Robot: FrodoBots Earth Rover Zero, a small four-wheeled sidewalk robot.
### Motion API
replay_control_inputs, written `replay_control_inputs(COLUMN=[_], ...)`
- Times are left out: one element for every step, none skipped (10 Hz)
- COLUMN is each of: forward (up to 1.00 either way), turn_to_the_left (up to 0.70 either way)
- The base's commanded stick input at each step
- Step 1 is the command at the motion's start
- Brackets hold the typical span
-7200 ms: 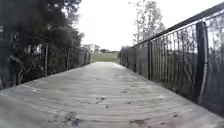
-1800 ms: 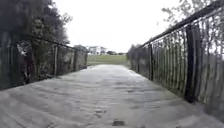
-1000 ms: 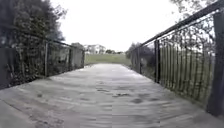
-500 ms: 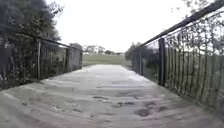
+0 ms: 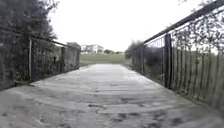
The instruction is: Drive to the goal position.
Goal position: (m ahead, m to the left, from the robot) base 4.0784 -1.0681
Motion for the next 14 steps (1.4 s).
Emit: replay_control_inputs(forward=[0.70, 0.70, 0.70, 0.70, 0.70, 0.70, 0.70, 0.70, 0.09, 0.09, 0.09, 0.09, 0.09, 0.09], turn_to_the_left=[0.00, 0.00, 0.00, 0.00, 0.00, 0.00, 0.00, 0.00, 0.00, 0.00, 0.00, 0.00, 0.00, 0.00])
